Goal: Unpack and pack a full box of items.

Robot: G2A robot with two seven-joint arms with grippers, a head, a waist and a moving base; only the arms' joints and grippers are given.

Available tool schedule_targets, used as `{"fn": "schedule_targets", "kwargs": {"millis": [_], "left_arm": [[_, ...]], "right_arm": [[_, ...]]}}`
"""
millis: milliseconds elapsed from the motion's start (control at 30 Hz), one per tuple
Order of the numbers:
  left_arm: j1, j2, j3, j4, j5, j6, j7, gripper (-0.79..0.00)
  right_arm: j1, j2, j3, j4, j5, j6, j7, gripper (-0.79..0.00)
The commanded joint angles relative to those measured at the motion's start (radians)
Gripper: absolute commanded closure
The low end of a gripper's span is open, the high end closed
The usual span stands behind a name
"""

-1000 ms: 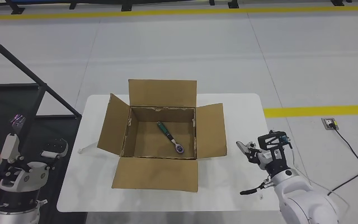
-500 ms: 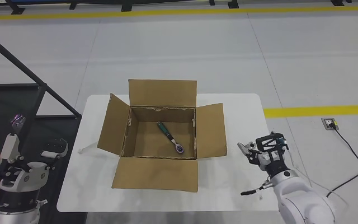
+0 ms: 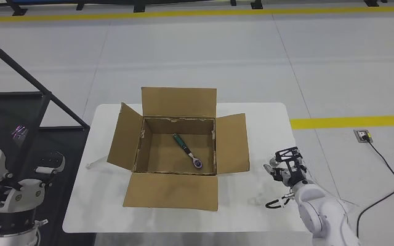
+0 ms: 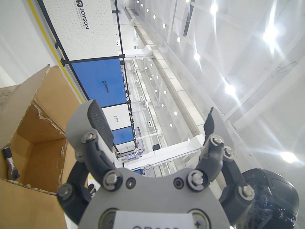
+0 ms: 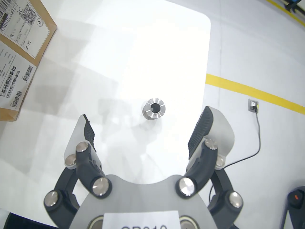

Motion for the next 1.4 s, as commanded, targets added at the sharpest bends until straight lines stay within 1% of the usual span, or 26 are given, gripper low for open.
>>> {"fn": "schedule_targets", "kwargs": {"millis": [0,367,433,533,667,800,833,867,933,1000,1100,1133,1233,1267,1367], "left_arm": [[0.0,0.0,0.0,0.0,0.0,0.0,0.0,-0.785],[0.0,0.0,0.0,0.0,0.0,0.0,0.0,-0.785],[0.0,0.0,0.0,0.0,0.0,0.0,0.0,-0.785],[0.0,0.0,0.0,0.0,0.0,0.0,0.0,-0.785],[0.0,0.0,0.0,0.0,0.0,0.0,0.0,-0.785],[0.0,0.0,0.0,0.0,0.0,0.0,0.0,-0.785],[0.0,0.0,0.0,0.0,0.0,0.0,0.0,-0.785],[0.0,0.0,0.0,0.0,0.0,0.0,0.0,-0.785],[0.0,0.0,0.0,0.0,0.0,0.0,0.0,-0.785],[0.0,0.0,0.0,0.0,0.0,0.0,0.0,-0.785],[0.0,0.0,0.0,0.0,0.0,0.0,0.0,-0.785],[0.0,0.0,0.0,0.0,0.0,0.0,0.0,-0.785],[0.0,0.0,0.0,0.0,0.0,0.0,0.0,-0.785],[0.0,0.0,0.0,0.0,0.0,0.0,0.0,-0.785],[0.0,0.0,0.0,0.0,0.0,0.0,0.0,-0.785]], "right_arm": [[0.005,0.001,0.0,0.008,0.002,-0.012,0.001,-0.785],[0.006,0.001,-0.003,0.016,0.004,-0.006,-0.009,-0.785],[0.033,-0.001,0.004,0.063,0.05,0.014,0.004,-0.785],[0.07,0.002,0.021,0.144,0.131,-0.042,0.007,-0.785],[0.11,0.009,0.04,0.236,0.171,-0.097,0.004,-0.785],[0.15,0.012,0.04,0.307,0.19,-0.11,0.012,-0.785],[0.157,0.013,0.04,0.322,0.203,-0.118,0.011,-0.757],[0.164,0.014,0.043,0.336,0.213,-0.123,0.011,-0.702],[0.179,0.016,0.045,0.363,0.228,-0.125,0.02,-0.643],[0.196,0.019,0.045,0.388,0.248,-0.153,0.03,-0.64],[0.217,0.023,0.048,0.423,0.274,-0.167,0.037,-0.64],[0.223,0.024,0.049,0.433,0.279,-0.17,0.038,-0.653],[0.238,0.028,0.049,0.457,0.289,-0.178,0.038,-0.622],[0.242,0.029,0.048,0.463,0.295,-0.18,0.037,-0.631],[0.249,0.032,0.046,0.474,0.31,-0.197,0.042,-0.576]]}}
